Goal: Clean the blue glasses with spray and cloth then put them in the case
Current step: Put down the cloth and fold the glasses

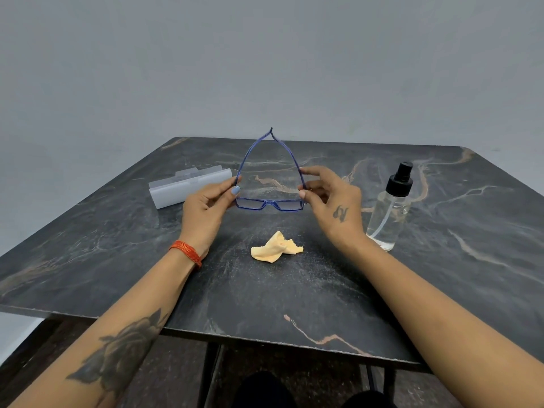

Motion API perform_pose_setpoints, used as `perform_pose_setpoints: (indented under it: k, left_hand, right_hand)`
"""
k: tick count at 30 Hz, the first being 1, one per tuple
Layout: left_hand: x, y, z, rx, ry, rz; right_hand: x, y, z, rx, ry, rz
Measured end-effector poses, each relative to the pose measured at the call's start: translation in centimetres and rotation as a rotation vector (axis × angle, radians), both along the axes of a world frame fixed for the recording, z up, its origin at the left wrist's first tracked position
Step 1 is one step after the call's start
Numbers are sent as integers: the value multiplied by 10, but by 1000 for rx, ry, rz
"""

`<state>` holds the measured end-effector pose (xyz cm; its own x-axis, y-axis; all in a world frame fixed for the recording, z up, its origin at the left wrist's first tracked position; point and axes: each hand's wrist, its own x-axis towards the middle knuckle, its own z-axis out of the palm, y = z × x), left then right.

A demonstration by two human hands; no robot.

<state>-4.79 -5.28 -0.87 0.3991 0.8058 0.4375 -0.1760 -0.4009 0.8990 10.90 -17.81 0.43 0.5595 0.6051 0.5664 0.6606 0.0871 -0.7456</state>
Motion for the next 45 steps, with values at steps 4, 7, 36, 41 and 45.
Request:
perform_pose_setpoints:
  k: [4,7,36,41,45]
  left_hand:
    - [0,3,-2,131,66,48]
    - [0,4,-2,240,112,78]
    - [-8,10,-7,876,448,116]
    - [-7,10,-8,948,455,180]
    - [-3,7,-9,1039,447,191]
  right_hand:
    - [4,2,-4,-20,-179,37]
    - [7,5,-8,-40,-313,16]
    - [18,1,5,-269,-190,232]
    - [22,-1,6,-308,-458,154]
    - [21,-9,7,-265,-816,52]
